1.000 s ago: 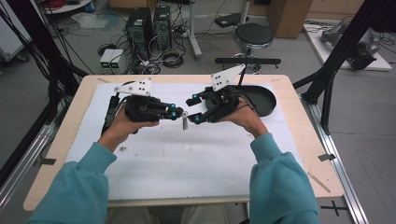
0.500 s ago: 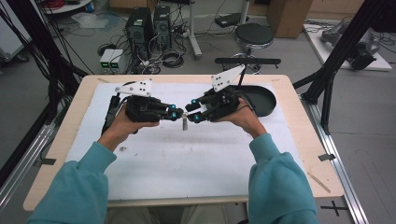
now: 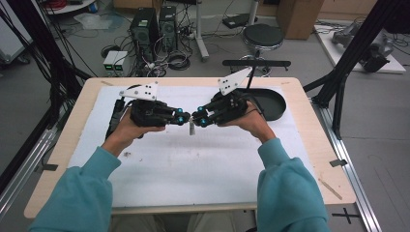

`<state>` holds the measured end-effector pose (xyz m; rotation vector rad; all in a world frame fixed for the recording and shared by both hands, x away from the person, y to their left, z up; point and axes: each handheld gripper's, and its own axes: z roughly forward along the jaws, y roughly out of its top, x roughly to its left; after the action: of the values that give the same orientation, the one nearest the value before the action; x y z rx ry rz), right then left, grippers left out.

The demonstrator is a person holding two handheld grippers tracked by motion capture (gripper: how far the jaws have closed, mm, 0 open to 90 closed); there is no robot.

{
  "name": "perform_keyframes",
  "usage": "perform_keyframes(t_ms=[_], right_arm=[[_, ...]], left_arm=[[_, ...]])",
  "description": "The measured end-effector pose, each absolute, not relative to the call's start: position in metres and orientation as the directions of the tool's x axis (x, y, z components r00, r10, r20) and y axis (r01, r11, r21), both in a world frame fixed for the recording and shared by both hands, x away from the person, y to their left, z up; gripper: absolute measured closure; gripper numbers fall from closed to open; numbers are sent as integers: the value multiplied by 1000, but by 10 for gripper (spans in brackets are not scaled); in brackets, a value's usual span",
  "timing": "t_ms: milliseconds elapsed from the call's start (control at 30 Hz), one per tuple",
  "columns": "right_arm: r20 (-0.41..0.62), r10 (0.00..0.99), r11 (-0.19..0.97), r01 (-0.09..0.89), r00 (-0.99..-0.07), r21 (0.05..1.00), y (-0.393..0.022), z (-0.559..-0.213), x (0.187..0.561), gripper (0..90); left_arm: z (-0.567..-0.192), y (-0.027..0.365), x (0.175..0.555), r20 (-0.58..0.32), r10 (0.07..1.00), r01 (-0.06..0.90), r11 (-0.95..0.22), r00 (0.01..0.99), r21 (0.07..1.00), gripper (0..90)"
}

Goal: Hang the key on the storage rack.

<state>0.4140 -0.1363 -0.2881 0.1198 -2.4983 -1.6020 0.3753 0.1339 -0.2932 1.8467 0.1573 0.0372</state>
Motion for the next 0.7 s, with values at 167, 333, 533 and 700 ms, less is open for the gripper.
perform_keyframes(t_ms=[167, 333, 533, 700], right_arm=[[77, -164, 404, 4, -983, 915, -136, -288, 415, 787], [89, -152, 420, 17, -984, 907, -138, -287, 414, 841], [77, -141, 420, 10, -987, 908, -136, -287, 413, 883], [63, -133, 433, 0, -989, 902, -136, -285, 411, 897]], left_arm=[[-293, 135, 376, -56, 125, 88, -269, 991, 959, 883], [-294, 133, 376, -53, 118, 83, -272, 992, 959, 883], [-294, 133, 376, -59, 113, 88, -264, 992, 961, 883], [-294, 134, 377, -57, 105, 83, -264, 993, 961, 883]])
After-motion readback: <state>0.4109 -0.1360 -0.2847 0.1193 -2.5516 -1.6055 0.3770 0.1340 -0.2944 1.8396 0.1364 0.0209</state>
